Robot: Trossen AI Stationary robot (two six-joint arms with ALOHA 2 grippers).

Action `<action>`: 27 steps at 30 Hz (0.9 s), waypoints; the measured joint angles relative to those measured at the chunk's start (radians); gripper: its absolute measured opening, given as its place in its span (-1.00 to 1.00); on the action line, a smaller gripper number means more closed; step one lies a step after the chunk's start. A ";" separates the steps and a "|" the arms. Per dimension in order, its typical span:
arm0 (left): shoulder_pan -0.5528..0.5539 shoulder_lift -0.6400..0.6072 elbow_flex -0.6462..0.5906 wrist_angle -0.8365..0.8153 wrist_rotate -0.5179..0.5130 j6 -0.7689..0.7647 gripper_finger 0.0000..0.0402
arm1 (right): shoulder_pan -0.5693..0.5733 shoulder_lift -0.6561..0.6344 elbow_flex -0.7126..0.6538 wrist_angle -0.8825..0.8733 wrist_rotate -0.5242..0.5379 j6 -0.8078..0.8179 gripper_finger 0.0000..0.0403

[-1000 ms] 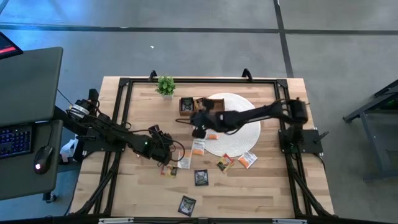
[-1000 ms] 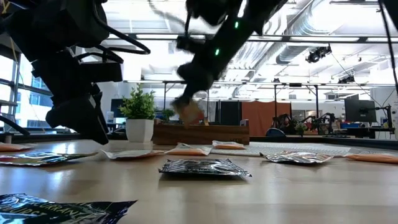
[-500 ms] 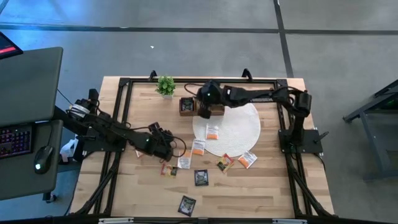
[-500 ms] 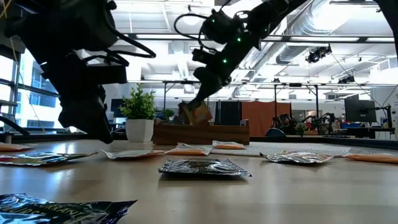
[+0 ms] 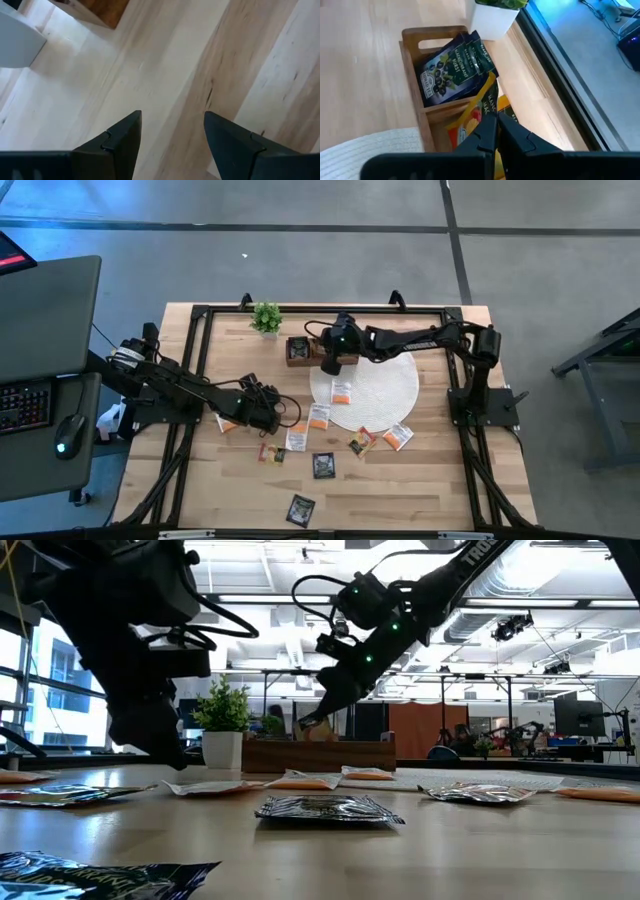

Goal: Pick & Place Tea
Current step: Put the orange tea bag into the middle section of the wooden organizer

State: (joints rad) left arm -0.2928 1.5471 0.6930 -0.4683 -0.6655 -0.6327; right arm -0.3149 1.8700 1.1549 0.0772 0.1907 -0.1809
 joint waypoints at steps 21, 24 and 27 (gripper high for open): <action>-0.002 -0.002 0.000 0.021 0.002 0.025 0.05 | 0.244 -0.115 0.089 -0.225 -0.048 0.020 -0.40; -0.002 -0.002 0.000 0.048 0.001 0.053 0.05 | 0.379 -0.126 0.103 -0.360 -0.002 0.079 -0.39; -0.002 -0.002 0.000 0.085 0.002 0.060 0.05 | 0.479 -0.116 0.099 -0.467 -0.071 0.240 -0.35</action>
State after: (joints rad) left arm -0.2943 1.5455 0.6930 -0.3837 -0.6632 -0.5724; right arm 0.1639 1.7541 1.2540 -0.3900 0.1202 0.0590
